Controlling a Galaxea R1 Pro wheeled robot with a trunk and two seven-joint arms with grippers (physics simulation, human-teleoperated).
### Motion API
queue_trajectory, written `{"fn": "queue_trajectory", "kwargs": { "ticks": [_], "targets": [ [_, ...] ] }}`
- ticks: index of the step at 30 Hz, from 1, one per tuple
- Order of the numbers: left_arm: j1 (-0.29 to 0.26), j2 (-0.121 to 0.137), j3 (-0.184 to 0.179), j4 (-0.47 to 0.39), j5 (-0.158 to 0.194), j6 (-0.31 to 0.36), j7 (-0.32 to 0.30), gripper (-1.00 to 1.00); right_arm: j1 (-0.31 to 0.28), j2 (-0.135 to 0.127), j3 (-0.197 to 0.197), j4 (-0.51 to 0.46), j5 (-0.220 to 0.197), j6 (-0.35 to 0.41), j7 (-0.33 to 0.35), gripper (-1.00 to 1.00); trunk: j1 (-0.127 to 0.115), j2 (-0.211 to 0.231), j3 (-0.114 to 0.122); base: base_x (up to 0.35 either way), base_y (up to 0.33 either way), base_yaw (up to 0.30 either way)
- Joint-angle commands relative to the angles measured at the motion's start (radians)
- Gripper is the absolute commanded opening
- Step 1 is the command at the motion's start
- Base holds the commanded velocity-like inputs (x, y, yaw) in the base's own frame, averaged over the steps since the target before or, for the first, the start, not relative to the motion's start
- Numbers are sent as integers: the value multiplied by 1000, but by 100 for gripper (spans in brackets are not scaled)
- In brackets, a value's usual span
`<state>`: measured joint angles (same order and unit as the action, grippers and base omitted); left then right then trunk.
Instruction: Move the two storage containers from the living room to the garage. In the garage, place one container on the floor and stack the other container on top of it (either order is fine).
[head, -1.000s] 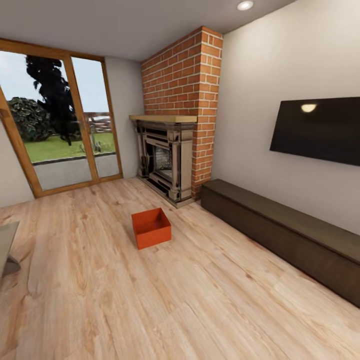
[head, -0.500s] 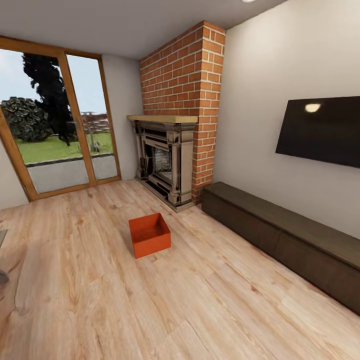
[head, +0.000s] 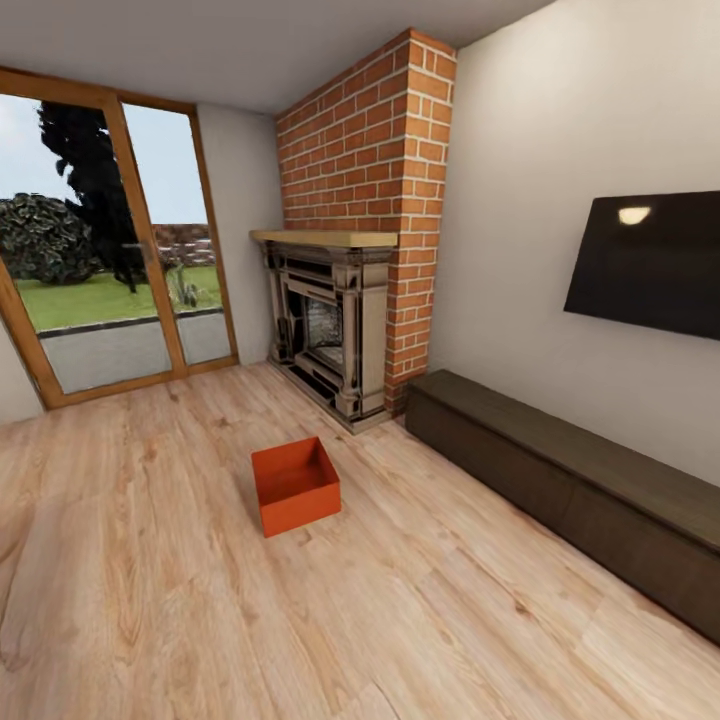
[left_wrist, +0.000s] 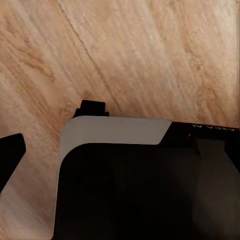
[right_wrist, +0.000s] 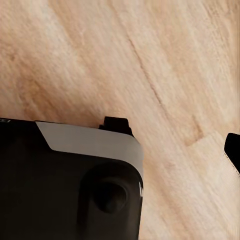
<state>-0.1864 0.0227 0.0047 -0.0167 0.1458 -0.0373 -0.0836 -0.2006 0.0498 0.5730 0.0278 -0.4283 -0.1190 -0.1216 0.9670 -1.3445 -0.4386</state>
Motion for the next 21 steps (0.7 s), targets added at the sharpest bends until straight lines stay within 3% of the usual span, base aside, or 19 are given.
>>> {"fn": "queue_trajectory", "kwargs": {
  "ticks": [1, 11, 21],
  "targets": [
    [-1, 0, 0, 1, 9, -3, -5, 100, -1, 1, 8, 3, -9, -5, -1, 100, 1, -1, -1, 319, 0, 0],
    [-1, 0, 0, 1, 9, -3, -4, 100, -1, 1, 8, 3, -9, -5, -1, 100, 1, -1, -1, 319, 0, 20],
    [-1, 0, 0, 1, 9, -3, -5, 100, -1, 1, 8, 3, -9, -5, -2, 100, 1, -1, -1, 319, 0, 230]
  ]
}}
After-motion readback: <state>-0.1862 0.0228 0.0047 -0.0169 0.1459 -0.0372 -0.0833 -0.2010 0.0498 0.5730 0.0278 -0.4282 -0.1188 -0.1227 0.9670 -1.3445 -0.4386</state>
